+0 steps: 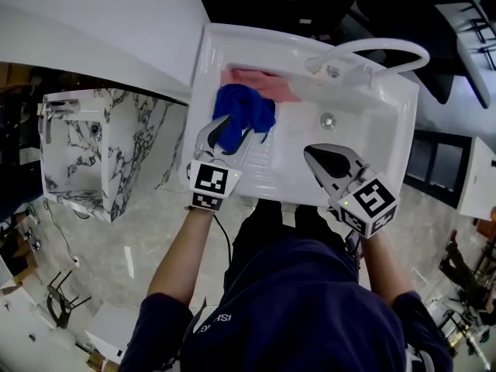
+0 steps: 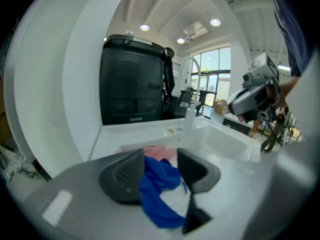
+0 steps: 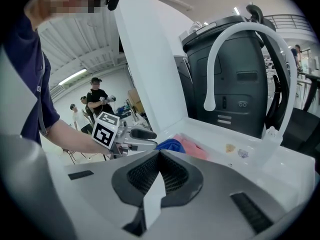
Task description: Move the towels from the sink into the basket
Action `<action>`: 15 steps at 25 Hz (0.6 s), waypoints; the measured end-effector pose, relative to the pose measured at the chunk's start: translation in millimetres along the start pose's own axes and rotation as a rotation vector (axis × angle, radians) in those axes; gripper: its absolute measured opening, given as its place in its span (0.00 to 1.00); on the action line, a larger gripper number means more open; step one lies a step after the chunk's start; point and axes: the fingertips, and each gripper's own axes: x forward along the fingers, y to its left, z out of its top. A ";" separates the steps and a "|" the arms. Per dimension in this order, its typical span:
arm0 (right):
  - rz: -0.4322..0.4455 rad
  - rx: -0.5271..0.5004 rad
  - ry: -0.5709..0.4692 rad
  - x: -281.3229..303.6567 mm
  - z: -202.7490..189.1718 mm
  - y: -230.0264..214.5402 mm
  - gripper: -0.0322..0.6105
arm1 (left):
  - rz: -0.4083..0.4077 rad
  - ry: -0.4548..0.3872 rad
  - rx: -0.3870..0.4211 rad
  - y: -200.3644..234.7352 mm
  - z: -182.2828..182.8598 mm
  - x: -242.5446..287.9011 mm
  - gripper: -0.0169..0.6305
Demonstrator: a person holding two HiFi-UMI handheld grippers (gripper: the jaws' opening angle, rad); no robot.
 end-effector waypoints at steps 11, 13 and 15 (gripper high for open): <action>0.003 0.033 0.039 13.1 -8.9 -15.0 0.06 | 0.001 0.160 -0.009 10.0 -36.6 46.6 0.55; 0.000 0.041 0.045 14.4 -12.5 -18.6 0.06 | 0.006 0.175 -0.023 11.5 -41.8 53.5 0.55; -0.006 0.048 0.053 14.5 -17.4 -22.8 0.06 | 0.012 0.189 -0.037 13.0 -46.2 60.1 0.55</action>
